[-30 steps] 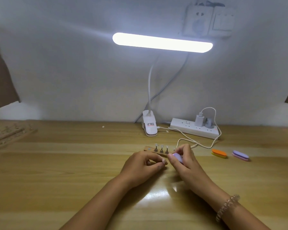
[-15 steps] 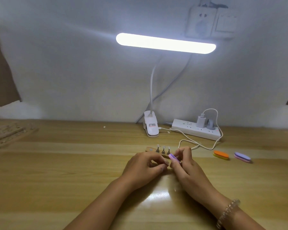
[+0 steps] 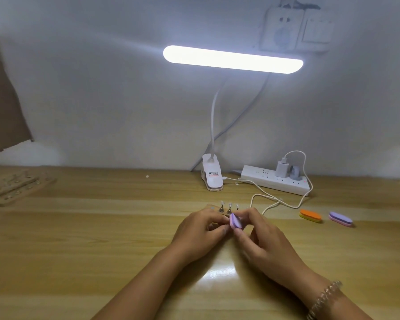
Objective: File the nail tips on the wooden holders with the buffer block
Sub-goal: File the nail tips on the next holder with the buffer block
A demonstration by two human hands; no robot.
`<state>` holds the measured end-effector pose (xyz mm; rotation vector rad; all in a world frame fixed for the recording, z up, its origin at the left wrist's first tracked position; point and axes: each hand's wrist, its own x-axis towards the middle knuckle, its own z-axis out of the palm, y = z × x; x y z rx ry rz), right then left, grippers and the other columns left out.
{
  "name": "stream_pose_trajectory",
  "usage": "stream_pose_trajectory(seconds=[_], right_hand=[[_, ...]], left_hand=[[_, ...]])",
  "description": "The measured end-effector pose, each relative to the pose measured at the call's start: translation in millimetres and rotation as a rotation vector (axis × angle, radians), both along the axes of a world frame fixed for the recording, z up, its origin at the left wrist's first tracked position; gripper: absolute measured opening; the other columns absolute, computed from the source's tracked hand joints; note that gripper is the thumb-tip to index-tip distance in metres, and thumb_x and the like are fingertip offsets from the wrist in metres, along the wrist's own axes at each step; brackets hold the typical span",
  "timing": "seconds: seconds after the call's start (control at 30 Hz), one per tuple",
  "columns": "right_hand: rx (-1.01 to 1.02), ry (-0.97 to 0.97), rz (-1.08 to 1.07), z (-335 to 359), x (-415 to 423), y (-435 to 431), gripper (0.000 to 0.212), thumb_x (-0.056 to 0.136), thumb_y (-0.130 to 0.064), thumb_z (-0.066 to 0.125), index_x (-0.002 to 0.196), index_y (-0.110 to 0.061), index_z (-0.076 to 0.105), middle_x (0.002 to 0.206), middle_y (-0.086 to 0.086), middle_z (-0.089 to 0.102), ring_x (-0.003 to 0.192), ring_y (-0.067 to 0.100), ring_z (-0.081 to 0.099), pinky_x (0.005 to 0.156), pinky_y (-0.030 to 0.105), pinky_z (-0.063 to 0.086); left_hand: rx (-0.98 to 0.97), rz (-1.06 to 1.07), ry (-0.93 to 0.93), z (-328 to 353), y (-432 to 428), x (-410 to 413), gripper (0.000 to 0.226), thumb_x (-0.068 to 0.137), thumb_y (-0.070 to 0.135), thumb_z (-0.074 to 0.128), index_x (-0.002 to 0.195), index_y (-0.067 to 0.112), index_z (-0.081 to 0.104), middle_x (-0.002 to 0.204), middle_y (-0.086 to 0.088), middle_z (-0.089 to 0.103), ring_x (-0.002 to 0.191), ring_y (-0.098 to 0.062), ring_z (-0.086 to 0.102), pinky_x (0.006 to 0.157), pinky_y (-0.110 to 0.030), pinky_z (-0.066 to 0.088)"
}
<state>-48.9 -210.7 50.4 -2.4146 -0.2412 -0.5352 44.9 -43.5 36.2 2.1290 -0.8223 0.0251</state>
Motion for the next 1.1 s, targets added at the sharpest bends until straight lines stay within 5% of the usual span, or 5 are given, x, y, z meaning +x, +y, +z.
stream_pose_trajectory(seconds=[0.17,0.3,0.53,0.67,1.1], right_hand=[[0.045,-0.01,-0.021,0.4,1.6,0.6,0.022,0.087,-0.02,0.07,0.103,-0.028,0.057,0.107,-0.018,0.051,0.063,0.013,0.06,0.063,0.034,0.051],[0.075,-0.011,-0.057,-1.0,1.7,-1.6,0.028,0.082,-0.02,0.074,0.097,-0.028,0.052,0.097,-0.023,0.056,0.061,0.012,0.057,0.058,0.024,0.04],[0.068,0.005,-0.151,-3.1,6.1,-3.6,0.037,0.079,-0.026,0.077,0.101,-0.028,0.048,0.099,-0.018,0.054,0.065,-0.003,0.049,0.061,0.02,0.034],[-0.053,-0.035,-0.088,-6.3,2.0,0.7,0.033,0.078,-0.026,0.076,0.094,-0.033,0.048,0.096,-0.024,0.048,0.074,-0.003,0.053,0.058,0.016,0.031],[0.028,-0.086,-0.113,0.5,3.4,-1.5,0.02,0.081,-0.028,0.077,0.088,-0.028,0.059,0.094,-0.013,0.057,0.062,-0.003,0.049,0.058,0.022,0.035]], left_hand=[[0.008,-0.006,0.019,1.5,-0.4,1.0,0.022,0.088,0.034,0.063,0.103,0.047,0.072,0.09,0.016,0.062,0.081,-0.004,0.06,0.077,-0.033,0.051],[-0.043,-0.017,0.082,3.0,0.1,0.1,0.02,0.088,0.027,0.068,0.095,0.044,0.075,0.092,0.02,0.071,0.081,-0.002,0.067,0.081,-0.036,0.055],[-0.053,-0.023,0.092,5.5,-0.1,-1.0,0.017,0.088,0.026,0.072,0.091,0.042,0.077,0.093,0.014,0.072,0.081,-0.01,0.067,0.081,-0.039,0.055],[-0.058,-0.05,0.088,5.3,0.9,-1.7,0.019,0.089,0.024,0.071,0.096,0.04,0.077,0.096,0.01,0.07,0.086,-0.012,0.068,0.084,-0.042,0.054],[-0.049,-0.051,0.071,4.4,1.1,-1.0,0.019,0.091,0.024,0.068,0.103,0.036,0.077,0.096,0.007,0.067,0.09,-0.012,0.066,0.086,-0.041,0.052]])
